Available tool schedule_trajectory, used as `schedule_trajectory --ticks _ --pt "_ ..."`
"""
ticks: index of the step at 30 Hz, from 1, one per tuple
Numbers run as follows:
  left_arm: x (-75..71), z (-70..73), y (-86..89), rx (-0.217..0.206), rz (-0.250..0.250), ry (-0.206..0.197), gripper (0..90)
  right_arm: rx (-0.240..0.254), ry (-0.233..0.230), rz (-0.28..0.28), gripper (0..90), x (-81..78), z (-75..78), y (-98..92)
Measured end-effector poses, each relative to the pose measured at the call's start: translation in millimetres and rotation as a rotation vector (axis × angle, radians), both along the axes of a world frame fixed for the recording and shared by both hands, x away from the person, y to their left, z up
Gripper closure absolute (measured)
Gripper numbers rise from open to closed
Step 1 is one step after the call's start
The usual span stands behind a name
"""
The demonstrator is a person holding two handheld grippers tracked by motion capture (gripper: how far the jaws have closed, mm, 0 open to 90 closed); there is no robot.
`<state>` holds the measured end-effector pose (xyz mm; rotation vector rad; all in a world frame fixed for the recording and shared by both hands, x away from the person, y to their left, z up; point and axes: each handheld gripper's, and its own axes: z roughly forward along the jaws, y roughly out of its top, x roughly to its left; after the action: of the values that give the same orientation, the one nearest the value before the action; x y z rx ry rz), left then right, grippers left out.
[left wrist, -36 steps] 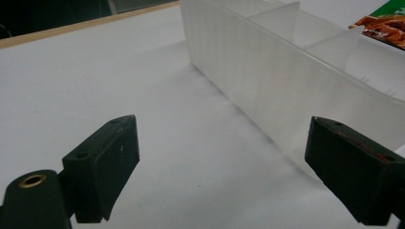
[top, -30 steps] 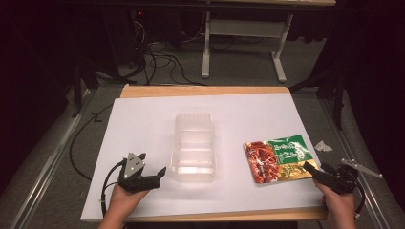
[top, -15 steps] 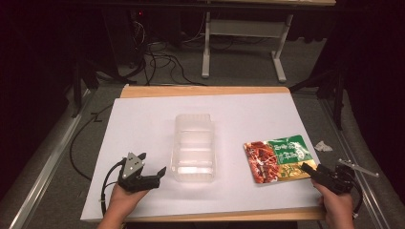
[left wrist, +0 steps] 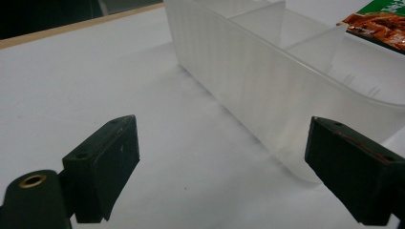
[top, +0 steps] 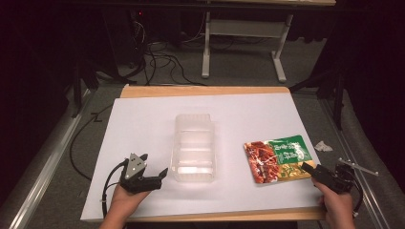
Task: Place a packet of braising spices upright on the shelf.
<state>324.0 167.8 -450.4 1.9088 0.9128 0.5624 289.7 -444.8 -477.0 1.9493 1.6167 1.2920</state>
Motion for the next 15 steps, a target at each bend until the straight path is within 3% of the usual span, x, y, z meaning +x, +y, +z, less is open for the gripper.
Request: schedule_trajectory --ticks 3,10,14,15 --pt "0.8 -0.7 0.0 0.006 -0.002 0.000 11.9 -0.017 -0.002 -0.008 20.2 0.1 0.8 1.7" --pt "1.1 -0.6 1.1 0.003 -0.010 -0.002 12.0 -0.029 -0.009 -0.085 20.0 -3.5 3.5 -6.8" --pt "0.7 -0.4 0.8 0.007 -0.020 -0.002 12.0 0.009 0.013 -0.076 22.9 -3.8 0.3 -10.5" --pt "1.0 -0.7 0.7 0.007 -0.020 -0.001 12.0 0.044 0.014 -0.056 24.7 -3.1 0.6 -10.4"
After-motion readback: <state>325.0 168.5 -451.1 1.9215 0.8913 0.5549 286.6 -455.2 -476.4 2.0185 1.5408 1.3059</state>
